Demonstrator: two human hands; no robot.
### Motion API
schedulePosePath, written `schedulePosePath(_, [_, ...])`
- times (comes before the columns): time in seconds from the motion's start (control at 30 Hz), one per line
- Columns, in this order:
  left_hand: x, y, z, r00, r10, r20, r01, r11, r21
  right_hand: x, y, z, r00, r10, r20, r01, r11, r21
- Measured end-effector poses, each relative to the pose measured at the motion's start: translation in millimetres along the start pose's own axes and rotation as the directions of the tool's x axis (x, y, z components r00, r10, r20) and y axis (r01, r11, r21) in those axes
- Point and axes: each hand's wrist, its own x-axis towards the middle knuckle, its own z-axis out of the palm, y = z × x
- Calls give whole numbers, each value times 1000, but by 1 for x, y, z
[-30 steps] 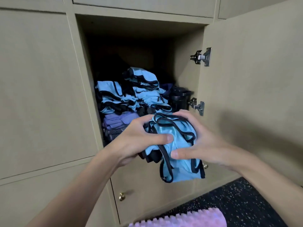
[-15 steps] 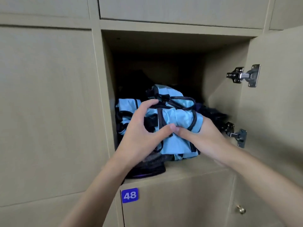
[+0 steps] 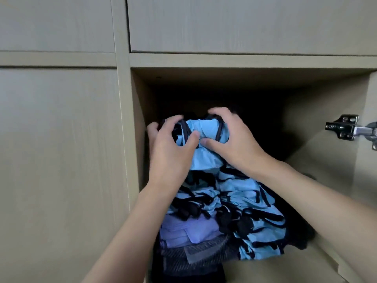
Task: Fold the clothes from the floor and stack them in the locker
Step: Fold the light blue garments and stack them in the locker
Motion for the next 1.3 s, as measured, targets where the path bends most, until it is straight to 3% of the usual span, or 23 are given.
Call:
schedulePosePath(0.07, [7,-6,8,998,-36,-48,39,997,62,15,8,12,999,0,52,8,988,-153])
schedulePosePath(0.17, [5,-25,23,996,-40,-79,59,966,251,25,27,28,971,87,222,24,890,-456])
schedulePosePath(0.3, [-7,-53,37,997,53,-62,-17,875,483,22,53,41,916,166,366,-13,922,-386])
schedulePosePath(0.43, [-8,-57,39,933,360,24,-246,585,772,22,59,47,931,162,327,-20,917,-399])
schedulePosePath(0.53, [-5,-67,42,936,315,159,-308,513,801,19,64,49,933,145,328,2,912,-410])
schedulePosePath(0.67, [-5,-85,46,969,196,154,-236,530,815,13,78,45,918,216,334,-24,868,-496])
schedulePosePath(1.03, [-15,-106,57,959,211,187,-272,513,814,-19,102,52,940,124,318,105,782,-615])
schedulePosePath(1.3, [-32,-111,58,962,167,217,-273,533,801,-49,102,42,896,202,397,110,764,-636])
